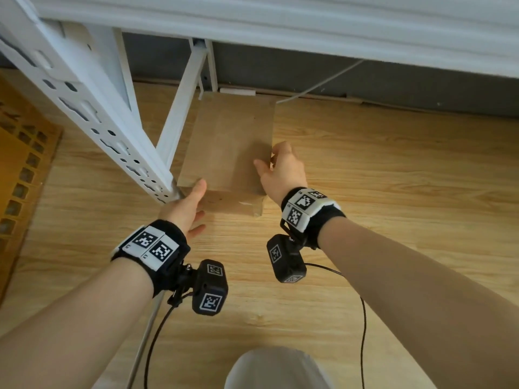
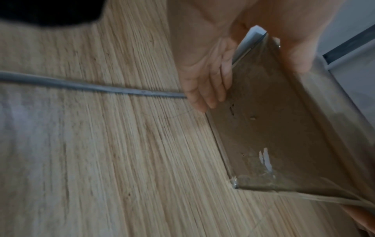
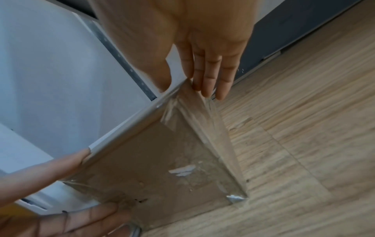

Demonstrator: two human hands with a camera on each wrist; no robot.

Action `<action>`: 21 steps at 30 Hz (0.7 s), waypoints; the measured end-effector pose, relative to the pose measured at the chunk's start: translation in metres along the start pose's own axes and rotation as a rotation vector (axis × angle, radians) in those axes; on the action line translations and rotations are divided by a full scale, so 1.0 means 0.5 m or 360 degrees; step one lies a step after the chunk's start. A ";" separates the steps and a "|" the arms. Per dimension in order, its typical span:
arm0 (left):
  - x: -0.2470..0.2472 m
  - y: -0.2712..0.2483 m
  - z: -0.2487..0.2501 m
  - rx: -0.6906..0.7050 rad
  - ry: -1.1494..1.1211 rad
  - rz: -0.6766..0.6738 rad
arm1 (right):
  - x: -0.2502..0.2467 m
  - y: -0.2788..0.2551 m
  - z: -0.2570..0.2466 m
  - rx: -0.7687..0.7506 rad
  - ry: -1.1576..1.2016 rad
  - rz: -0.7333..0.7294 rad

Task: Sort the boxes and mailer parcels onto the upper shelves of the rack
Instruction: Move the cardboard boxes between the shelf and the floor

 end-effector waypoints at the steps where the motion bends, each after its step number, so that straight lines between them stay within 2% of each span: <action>1: 0.002 -0.004 0.002 -0.0013 0.0001 -0.0023 | -0.004 -0.001 0.000 -0.0017 -0.0029 -0.0065; 5: 0.000 -0.058 0.012 -0.0037 0.0160 -0.0086 | -0.031 -0.026 -0.018 -0.0127 -0.0392 -0.0463; 8: -0.010 -0.143 0.021 -0.0057 0.0371 -0.0039 | -0.077 -0.078 -0.050 -0.0209 -0.0661 -0.0742; 11: -0.027 -0.257 0.043 0.0028 0.0789 -0.0010 | -0.141 -0.158 -0.109 -0.0310 -0.0884 -0.0963; 15: -0.049 -0.444 0.116 0.0207 0.1453 -0.0139 | -0.263 -0.261 -0.239 -0.0511 -0.1074 -0.1090; 18: -0.072 -0.602 0.192 0.0288 0.1706 -0.0241 | -0.373 -0.339 -0.373 -0.0741 -0.1157 -0.1156; 21: -0.099 -0.781 0.301 0.0446 0.1814 -0.0287 | -0.506 -0.412 -0.538 -0.0987 -0.1288 -0.1172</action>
Point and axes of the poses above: each hand's wrist, its own y-axis towards the middle knuckle, its own x-axis out of the palm, z = x × y, the point moved 5 cm from there along y, towards the middle knuckle, and after that the axes turned 7 degrees about -x, right-handed, at the moved point
